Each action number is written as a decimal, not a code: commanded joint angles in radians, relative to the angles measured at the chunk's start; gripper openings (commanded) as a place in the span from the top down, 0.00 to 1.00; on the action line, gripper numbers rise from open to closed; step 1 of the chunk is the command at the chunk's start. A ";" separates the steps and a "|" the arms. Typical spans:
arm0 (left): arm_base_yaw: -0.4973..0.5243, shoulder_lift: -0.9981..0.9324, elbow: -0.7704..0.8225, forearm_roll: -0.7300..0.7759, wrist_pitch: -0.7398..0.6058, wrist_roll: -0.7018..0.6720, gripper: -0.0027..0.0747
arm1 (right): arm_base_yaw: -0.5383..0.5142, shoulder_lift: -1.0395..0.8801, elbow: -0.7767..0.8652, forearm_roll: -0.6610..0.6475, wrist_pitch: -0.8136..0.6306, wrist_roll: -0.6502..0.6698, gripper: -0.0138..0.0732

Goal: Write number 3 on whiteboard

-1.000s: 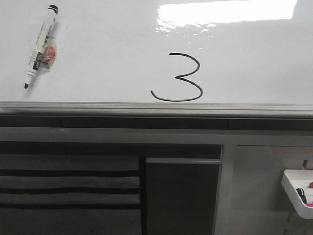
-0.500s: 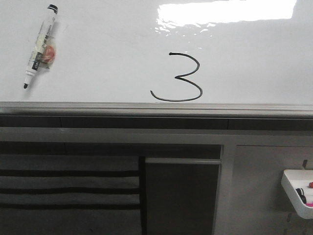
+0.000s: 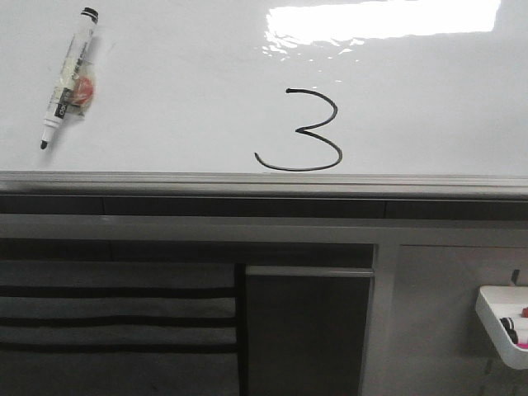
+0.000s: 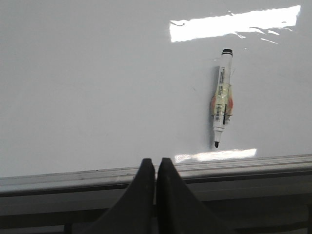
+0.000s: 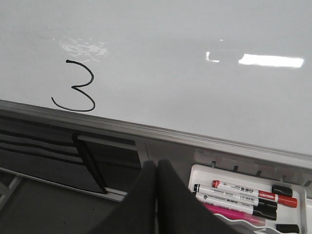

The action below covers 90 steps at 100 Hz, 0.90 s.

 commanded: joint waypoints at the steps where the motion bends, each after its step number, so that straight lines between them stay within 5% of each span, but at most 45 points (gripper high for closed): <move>1: 0.003 -0.008 -0.002 0.163 -0.106 -0.176 0.99 | -0.005 0.004 -0.025 -0.016 -0.066 0.000 0.93; 16: 0.008 -0.036 0.070 0.168 -0.217 -0.184 0.99 | -0.005 0.004 -0.025 -0.016 -0.066 0.000 0.93; 90: 0.072 -0.057 0.066 0.136 -0.185 -0.184 0.99 | -0.005 0.004 -0.025 -0.016 -0.065 0.000 0.93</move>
